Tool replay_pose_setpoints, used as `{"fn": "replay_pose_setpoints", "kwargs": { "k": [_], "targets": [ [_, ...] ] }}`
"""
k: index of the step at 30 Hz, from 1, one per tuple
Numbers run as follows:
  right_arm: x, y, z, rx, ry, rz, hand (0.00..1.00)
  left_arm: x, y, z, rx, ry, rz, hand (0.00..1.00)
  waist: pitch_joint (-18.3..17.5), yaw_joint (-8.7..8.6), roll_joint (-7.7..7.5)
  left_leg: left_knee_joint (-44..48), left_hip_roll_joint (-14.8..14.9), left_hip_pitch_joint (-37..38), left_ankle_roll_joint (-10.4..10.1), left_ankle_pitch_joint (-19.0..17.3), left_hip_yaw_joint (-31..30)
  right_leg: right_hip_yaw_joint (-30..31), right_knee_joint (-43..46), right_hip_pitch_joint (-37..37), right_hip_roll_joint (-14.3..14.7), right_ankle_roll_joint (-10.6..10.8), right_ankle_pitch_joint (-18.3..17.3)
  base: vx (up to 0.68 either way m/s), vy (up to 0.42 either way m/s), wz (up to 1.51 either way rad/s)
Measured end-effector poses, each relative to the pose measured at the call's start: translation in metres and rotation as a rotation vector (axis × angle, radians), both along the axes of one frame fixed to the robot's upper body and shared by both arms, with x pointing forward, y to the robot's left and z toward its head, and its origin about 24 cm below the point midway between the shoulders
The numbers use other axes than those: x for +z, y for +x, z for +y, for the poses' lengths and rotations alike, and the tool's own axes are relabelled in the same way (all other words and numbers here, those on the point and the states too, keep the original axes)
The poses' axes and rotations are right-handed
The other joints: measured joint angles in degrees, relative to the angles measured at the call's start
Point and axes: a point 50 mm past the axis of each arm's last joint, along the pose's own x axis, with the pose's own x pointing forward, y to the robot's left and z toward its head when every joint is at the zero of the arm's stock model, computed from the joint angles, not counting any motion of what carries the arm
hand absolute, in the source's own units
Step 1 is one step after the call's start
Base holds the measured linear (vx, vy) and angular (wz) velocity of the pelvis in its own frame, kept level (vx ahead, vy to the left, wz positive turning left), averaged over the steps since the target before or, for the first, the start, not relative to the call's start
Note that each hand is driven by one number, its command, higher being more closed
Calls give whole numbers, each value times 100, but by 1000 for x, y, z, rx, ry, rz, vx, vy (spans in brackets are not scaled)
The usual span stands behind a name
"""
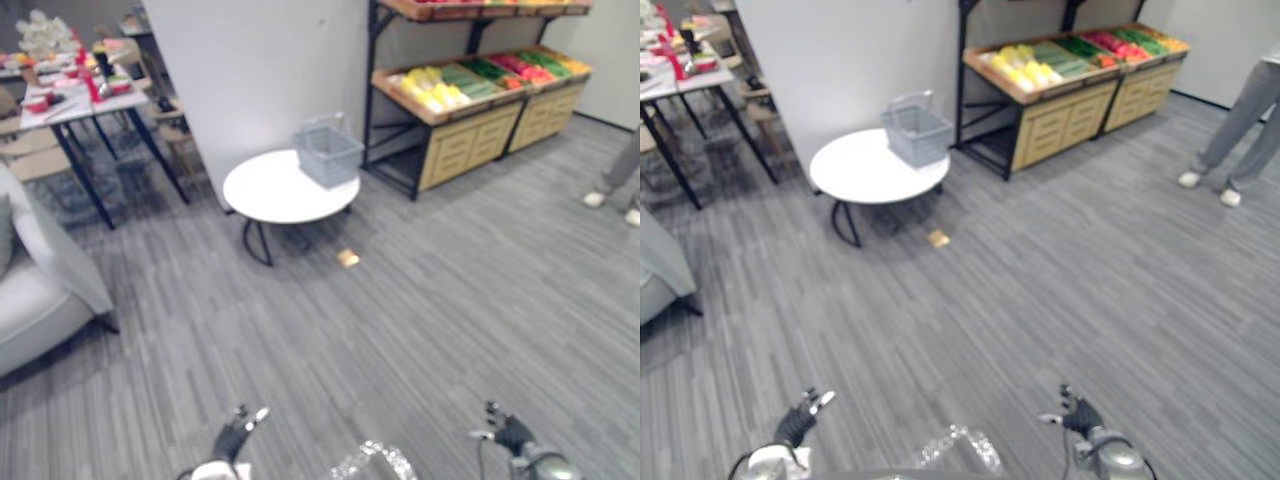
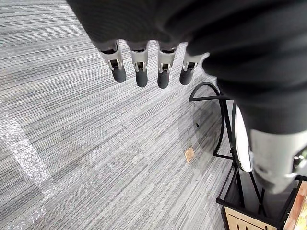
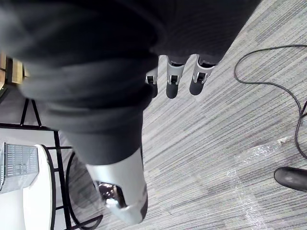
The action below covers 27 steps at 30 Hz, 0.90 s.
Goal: Pick vegetable in the basket
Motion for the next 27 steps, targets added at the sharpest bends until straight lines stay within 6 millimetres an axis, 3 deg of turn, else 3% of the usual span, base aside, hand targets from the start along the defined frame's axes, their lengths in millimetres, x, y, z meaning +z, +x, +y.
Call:
{"fn": "replay_pose_setpoints", "kwargs": {
  "k": [15,18,20,22,23,24,26,27],
  "targets": [
    [-2,-7,0,-5,2,16,0,-3,-5,0,5,-5,23,0,50,0,46,40,2,-18,7,7,-12,-23,83,-23,-6,-36,-32,0,0,0],
    [-2,-6,1,-5,8,13,0,-2,-3,0,4,-4,18,0,174,-2,41,354,54,-135,-30,-157,12,-8,468,-177,-3,-60,-226,-10,-10,-2],
    [-4,-5,5,-4,17,13,0,-3,-4,0,7,-4,19,0,296,10,69,1307,251,-523,-144,-743,132,48,1051,-417,62,-158,-617,-50,-70,-19],
    [-5,-7,8,9,20,11,0,-4,-8,0,18,-5,26,0,327,13,214,2220,601,-885,-344,-1274,358,62,1679,-634,242,-333,-914,-4,-98,-35],
    [-6,-6,13,28,29,10,0,-4,-11,3,31,-1,29,0,364,38,206,2981,826,-1080,-438,-1434,505,160,2022,-784,304,-420,-1182,36,-62,-21],
    [-7,-7,16,21,41,8,0,-3,-10,4,37,-1,24,0,439,-15,227,4016,1081,-1532,-372,-1297,525,131,2233,-851,341,-447,-1318,17,-91,-27],
    [-10,-14,17,6,37,25,0,-5,-10,-2,37,-20,22,0,620,45,93,5994,1394,-2410,-107,-88,366,318,2549,-731,356,-534,-1553,75,-101,-32],
    [-10,-15,17,4,35,27,0,-6,-14,-5,40,-30,32,0,659,34,160,6214,1360,-2552,-152,-171,272,357,2575,-668,356,-554,-1601,188,-41,-40]
  ]
}}
